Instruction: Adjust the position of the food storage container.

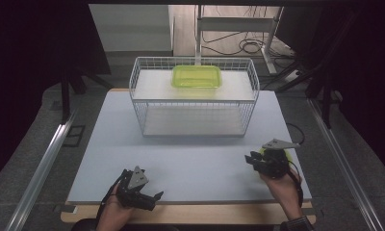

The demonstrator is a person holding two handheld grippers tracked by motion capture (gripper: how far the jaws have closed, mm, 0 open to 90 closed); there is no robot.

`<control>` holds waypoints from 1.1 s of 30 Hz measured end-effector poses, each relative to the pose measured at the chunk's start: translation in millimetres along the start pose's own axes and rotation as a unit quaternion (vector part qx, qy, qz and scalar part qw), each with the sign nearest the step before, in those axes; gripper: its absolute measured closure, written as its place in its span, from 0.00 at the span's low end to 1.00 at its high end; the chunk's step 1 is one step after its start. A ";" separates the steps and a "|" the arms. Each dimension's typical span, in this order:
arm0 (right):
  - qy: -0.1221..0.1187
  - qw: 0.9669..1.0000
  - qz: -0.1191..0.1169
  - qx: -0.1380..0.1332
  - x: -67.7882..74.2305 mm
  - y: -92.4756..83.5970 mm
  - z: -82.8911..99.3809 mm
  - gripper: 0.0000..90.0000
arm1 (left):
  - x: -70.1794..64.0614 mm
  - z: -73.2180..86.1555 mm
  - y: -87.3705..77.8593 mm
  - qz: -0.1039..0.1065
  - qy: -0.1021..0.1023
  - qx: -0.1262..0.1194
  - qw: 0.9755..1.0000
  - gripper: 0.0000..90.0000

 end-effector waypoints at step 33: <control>0.091 0.985 0.145 0.021 -113.7 -35.4 41.2 0.99 | -0.7 0.5 1.4 -0.001 0.006 0.009 1.000 0.01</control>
Point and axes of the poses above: each handheld gripper's, and its own axes: y roughly forward along the jaws, z roughly out of its underside, x roughly to its left, the point moved 3 cm from there along y, roughly forward along the jaws, and after that the axes turned 3 degrees about -z, right-handed, at the moved point
